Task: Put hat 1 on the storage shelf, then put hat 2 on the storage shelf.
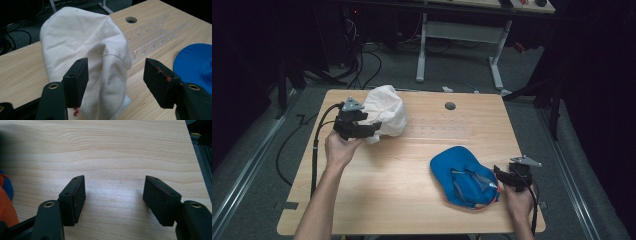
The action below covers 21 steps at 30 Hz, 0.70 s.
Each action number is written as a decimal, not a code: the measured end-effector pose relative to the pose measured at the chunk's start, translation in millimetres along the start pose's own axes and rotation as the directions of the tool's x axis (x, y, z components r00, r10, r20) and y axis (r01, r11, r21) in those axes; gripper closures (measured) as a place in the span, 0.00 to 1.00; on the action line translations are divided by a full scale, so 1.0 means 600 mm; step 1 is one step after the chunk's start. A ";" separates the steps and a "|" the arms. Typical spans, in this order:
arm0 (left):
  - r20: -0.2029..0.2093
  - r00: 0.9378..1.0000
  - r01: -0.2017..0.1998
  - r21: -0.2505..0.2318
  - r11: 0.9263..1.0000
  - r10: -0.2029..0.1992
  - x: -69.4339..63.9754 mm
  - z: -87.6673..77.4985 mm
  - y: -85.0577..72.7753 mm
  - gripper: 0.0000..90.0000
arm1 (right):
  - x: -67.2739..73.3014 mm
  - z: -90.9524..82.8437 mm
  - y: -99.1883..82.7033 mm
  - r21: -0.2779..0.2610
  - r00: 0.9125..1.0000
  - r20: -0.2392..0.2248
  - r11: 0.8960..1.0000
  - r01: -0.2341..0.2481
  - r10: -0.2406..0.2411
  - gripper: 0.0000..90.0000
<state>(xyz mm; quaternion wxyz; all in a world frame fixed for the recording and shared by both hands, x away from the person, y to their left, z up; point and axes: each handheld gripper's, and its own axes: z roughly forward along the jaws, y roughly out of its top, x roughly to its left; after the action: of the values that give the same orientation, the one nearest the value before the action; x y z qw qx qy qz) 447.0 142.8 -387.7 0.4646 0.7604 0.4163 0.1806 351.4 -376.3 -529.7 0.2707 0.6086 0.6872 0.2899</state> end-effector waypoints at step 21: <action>0.069 0.877 0.470 -0.327 0.820 -0.476 -0.084 0.012 -0.166 0.38 | 0.000 -0.001 0.000 0.001 1.000 -0.009 1.000 -0.001 0.001 0.40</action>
<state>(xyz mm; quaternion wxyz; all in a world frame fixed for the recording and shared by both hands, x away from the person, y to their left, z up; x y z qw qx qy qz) 375.7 120.5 -471.1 0.6133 0.5419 0.5588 0.1336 351.2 -376.5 -529.4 0.2671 0.6078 0.6882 0.2926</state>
